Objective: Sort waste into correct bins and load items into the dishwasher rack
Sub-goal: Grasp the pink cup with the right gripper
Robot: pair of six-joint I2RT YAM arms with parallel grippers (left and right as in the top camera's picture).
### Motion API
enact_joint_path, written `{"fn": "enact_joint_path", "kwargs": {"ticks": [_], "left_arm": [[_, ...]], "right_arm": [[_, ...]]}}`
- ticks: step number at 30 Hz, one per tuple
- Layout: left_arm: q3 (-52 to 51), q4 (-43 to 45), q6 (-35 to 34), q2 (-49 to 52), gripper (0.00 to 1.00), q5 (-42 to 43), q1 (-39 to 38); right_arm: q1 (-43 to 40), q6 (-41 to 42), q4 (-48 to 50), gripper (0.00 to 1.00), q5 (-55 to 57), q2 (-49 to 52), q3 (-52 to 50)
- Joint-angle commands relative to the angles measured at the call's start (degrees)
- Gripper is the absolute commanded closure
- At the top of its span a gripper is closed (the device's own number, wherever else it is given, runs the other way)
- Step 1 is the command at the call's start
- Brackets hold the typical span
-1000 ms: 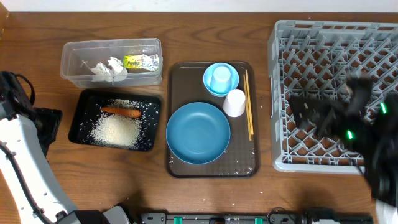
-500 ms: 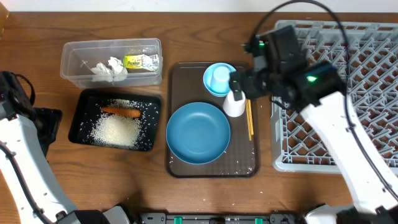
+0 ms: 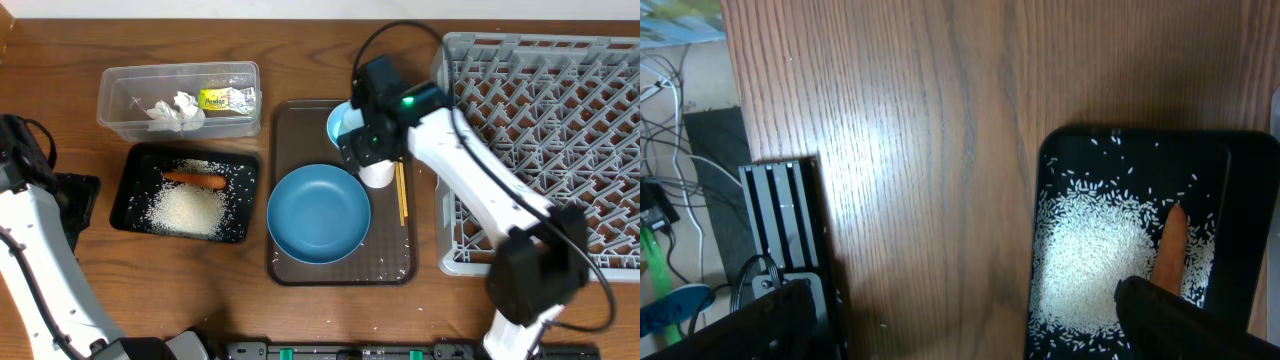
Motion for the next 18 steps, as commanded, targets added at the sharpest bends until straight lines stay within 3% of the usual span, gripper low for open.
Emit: {"fn": "enact_joint_path", "kwargs": {"ticks": [1, 11, 13, 16, 18], "left_arm": [[0.0, -0.2, 0.4, 0.2, 0.02, -0.3, 0.2], [0.0, -0.2, 0.4, 0.2, 0.02, -0.3, 0.2], [0.0, -0.2, 0.4, 0.2, 0.02, -0.3, 0.2], [0.0, -0.2, 0.4, 0.2, 0.02, -0.3, 0.2], [0.0, -0.2, 0.4, 0.2, 0.02, -0.3, 0.2]], "right_arm": [[0.5, -0.2, -0.2, 0.01, 1.1, 3.1, 1.0], [0.3, -1.1, -0.9, 0.01, 5.2, 6.0, 0.7], [0.3, -1.1, -0.8, 0.06, 5.2, 6.0, 0.6], [0.0, -0.8, 0.0, 0.24, 5.2, 6.0, 0.0], [-0.1, 0.1, 0.8, 0.24, 5.2, 6.1, -0.7]]}}
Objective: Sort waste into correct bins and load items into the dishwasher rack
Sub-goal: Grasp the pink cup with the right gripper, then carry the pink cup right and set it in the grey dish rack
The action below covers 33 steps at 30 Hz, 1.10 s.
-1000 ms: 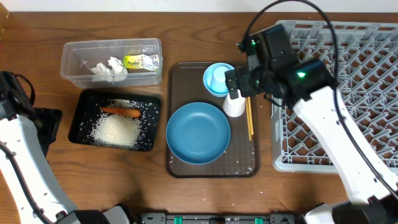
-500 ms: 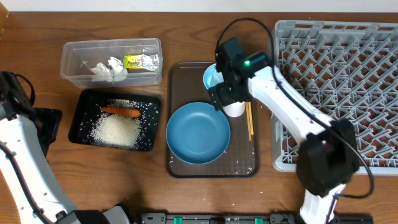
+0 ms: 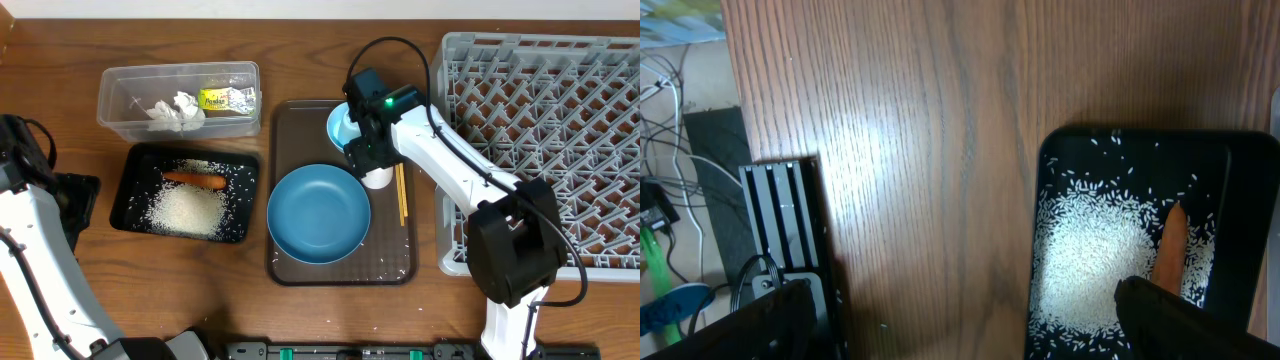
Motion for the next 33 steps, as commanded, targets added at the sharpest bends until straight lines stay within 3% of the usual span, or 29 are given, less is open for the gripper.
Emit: {"fn": "enact_joint_path", "kwargs": {"ticks": [1, 10, 14, 18, 29, 33], "left_arm": [[0.0, -0.2, 0.4, 0.2, 0.02, -0.3, 0.2], [0.0, -0.2, 0.4, 0.2, 0.02, -0.3, 0.2], [0.0, -0.2, 0.4, 0.2, 0.02, -0.3, 0.2], [0.1, -0.2, 0.4, 0.2, 0.02, -0.3, 0.2], [0.0, -0.2, 0.4, 0.2, 0.02, -0.3, 0.2], [0.0, -0.2, 0.4, 0.2, 0.02, -0.3, 0.2]], "right_arm": [[-0.3, 0.5, 1.2, 0.24, 0.7, 0.5, -1.1], [-0.7, 0.9, 2.3, 0.23, 0.6, 0.5, -2.3], [-0.9, 0.9, 2.2, 0.39, 0.6, 0.5, -2.3], [-1.0, 0.9, 1.7, 0.45, 0.8, 0.1, -2.1], [-7.0, 0.6, -6.3, 0.50, -1.7, -13.3, 8.0], [-13.7, -1.8, -8.4, 0.44, -6.4, -19.3, 13.3]]}}
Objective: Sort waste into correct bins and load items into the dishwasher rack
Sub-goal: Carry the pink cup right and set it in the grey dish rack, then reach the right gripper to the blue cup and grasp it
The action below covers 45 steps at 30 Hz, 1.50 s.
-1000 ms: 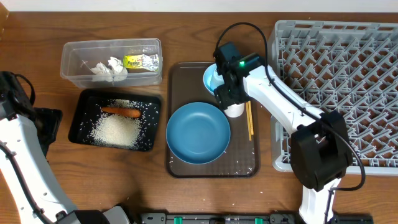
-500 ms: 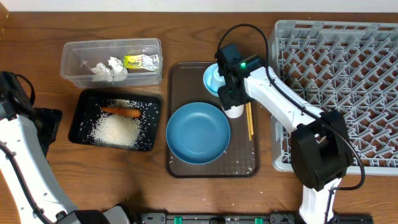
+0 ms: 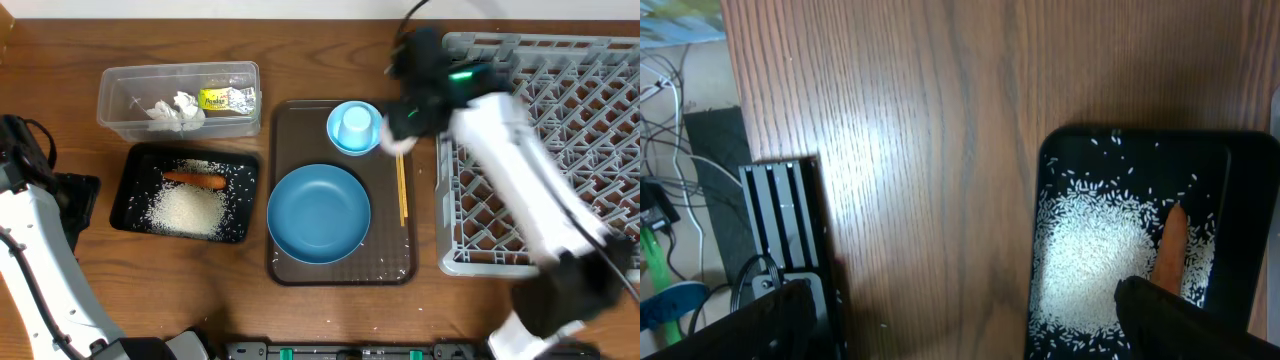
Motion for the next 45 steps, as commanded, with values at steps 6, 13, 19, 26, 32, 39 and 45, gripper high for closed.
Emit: {"fn": "enact_joint_path", "kwargs": {"ticks": [6, 13, 19, 26, 32, 39, 45], "left_arm": [[0.0, -0.2, 0.4, 0.2, 0.02, -0.3, 0.2], [0.0, -0.2, 0.4, 0.2, 0.02, -0.3, 0.2], [0.0, -0.2, 0.4, 0.2, 0.02, -0.3, 0.2], [0.0, -0.2, 0.4, 0.2, 0.02, -0.3, 0.2], [0.0, -0.2, 0.4, 0.2, 0.02, -0.3, 0.2], [0.0, -0.2, 0.4, 0.2, 0.02, -0.3, 0.2], [0.0, -0.2, 0.4, 0.2, 0.02, -0.3, 0.2]], "right_arm": [[-20.3, -2.6, -1.1, 0.42, -6.4, -12.8, 8.3], [-40.0, -6.1, -0.9, 0.45, -10.3, -10.7, 8.0], [-48.3, -6.1, 0.5, 0.40, -7.3, -4.2, 8.0], [-52.9, -6.1, 0.7, 0.36, -3.7, 6.4, 8.0], [-55.5, -6.3, 0.8, 0.36, -0.9, 9.8, 8.0], [-55.9, -6.3, 0.3, 0.06, -2.7, 9.8, 8.1], [-55.6, -6.3, -1.4, 0.03, -12.5, 7.5, 9.3]]}}
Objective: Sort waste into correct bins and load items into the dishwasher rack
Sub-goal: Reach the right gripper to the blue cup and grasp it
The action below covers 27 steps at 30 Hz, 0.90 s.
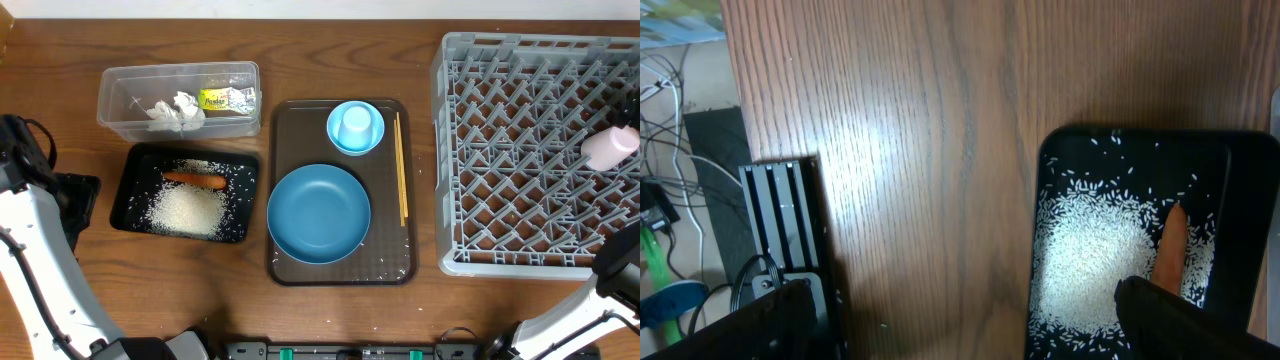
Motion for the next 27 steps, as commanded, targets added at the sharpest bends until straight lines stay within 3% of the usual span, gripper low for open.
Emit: {"fn": "enact_joint_path", "kwargs": {"ticks": [1, 7, 14, 21, 27], "left_arm": [[0.0, -0.2, 0.4, 0.2, 0.02, -0.3, 0.2], [0.0, -0.2, 0.4, 0.2, 0.02, -0.3, 0.2], [0.0, -0.2, 0.4, 0.2, 0.02, -0.3, 0.2], [0.0, -0.2, 0.4, 0.2, 0.02, -0.3, 0.2], [0.0, -0.2, 0.4, 0.2, 0.02, -0.3, 0.2]], "right_arm": [[0.7, -0.2, -0.7, 0.03, -10.2, -4.0, 2.0], [6.4, 0.0, -1.2, 0.03, -23.7, -13.3, 5.2], [24.7, 0.0, -0.2, 0.01, -20.3, -20.9, 5.2], [45.2, 6.6, 2.3, 0.01, -5.2, -15.8, 4.6], [55.2, 11.7, 7.8, 0.01, 1.6, -5.6, 4.6]]}}
